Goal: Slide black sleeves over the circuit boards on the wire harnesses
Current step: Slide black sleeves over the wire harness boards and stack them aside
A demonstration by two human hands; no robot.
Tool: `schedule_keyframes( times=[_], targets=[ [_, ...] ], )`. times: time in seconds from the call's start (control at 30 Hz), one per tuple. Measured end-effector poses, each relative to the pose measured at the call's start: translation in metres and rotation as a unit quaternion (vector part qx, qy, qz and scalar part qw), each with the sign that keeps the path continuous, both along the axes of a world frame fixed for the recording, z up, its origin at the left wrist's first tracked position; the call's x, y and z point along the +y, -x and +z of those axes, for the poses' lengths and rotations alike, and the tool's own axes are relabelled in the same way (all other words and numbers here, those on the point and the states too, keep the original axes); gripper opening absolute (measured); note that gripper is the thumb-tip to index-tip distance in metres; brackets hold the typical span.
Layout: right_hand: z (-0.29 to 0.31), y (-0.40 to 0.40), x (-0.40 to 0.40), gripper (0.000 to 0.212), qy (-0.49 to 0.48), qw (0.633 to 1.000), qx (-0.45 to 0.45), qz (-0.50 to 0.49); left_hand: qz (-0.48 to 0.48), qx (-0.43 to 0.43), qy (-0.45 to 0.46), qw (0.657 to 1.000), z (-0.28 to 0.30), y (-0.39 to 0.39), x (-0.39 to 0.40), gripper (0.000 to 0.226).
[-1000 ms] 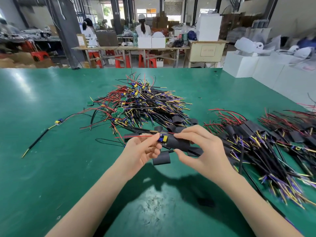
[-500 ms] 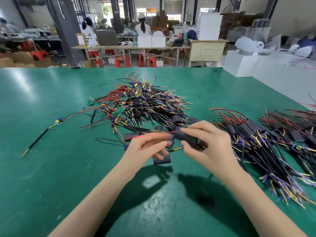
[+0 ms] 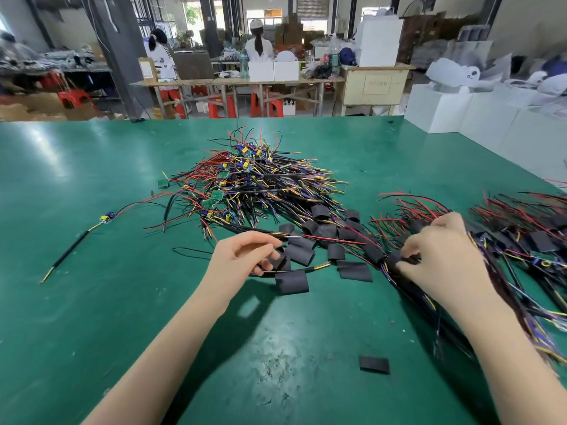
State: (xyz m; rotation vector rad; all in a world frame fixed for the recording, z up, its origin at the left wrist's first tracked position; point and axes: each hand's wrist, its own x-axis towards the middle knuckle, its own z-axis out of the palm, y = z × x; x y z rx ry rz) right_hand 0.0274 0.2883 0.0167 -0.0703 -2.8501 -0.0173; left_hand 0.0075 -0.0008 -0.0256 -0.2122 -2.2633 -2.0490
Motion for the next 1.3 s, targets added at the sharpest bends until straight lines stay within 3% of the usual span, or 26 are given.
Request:
schedule_keyframes(
  times=[0.07, 0.23, 0.4, 0.53, 0.7, 0.87, 0.97, 1.03, 1.2, 1.3],
  targets=[
    [-0.004, 0.001, 0.001, 0.012, 0.001, 1.000, -0.015, 0.008, 0.031, 0.025, 0.051, 0.998, -0.001, 0.002, -0.003, 0.019],
    [-0.007, 0.002, -0.017, 0.011, 0.109, 0.979, 0.101, 0.141, 0.150, 0.110, 0.165, 0.969, -0.001, 0.010, -0.014, 0.016],
    [-0.028, -0.001, -0.054, 0.028, 0.145, 0.932, 0.052, 0.327, 0.239, 0.140, 0.279, 0.920, -0.007, 0.018, -0.032, 0.030],
    [-0.051, 0.001, -0.072, 0.046, 0.096, 0.901, -0.036, 0.422, 0.255, 0.117, 0.315, 0.907, -0.015, 0.028, -0.041, 0.035],
    [-0.055, 0.000, -0.074, 0.024, 0.111, 0.885, -0.041, 0.449, 0.218, 0.081, 0.384, 0.894, -0.019, 0.047, -0.045, 0.039],
    [-0.050, 0.002, -0.071, 0.007, 0.164, 0.894, -0.048, 0.415, 0.167, 0.121, 0.470, 0.858, -0.007, 0.067, -0.046, 0.041],
    [-0.049, 0.003, -0.070, 0.016, 0.178, 0.901, -0.058, 0.392, 0.058, 0.108, 0.588, 0.800, -0.001, 0.076, -0.044, 0.035],
    [-0.049, 0.004, -0.068, 0.027, 0.187, 0.909, -0.071, 0.367, 0.042, 0.090, 0.619, 0.779, 0.004, 0.077, -0.043, 0.029],
    [-0.049, 0.005, -0.065, 0.040, 0.197, 0.925, -0.094, 0.311, 0.045, 0.093, 0.617, 0.780, 0.013, 0.080, -0.048, 0.015],
    [-0.046, 0.005, -0.067, 0.041, 0.189, 0.930, -0.098, 0.301, 0.133, 0.202, 0.564, 0.790, 0.019, 0.073, -0.051, 0.018]
  ],
)
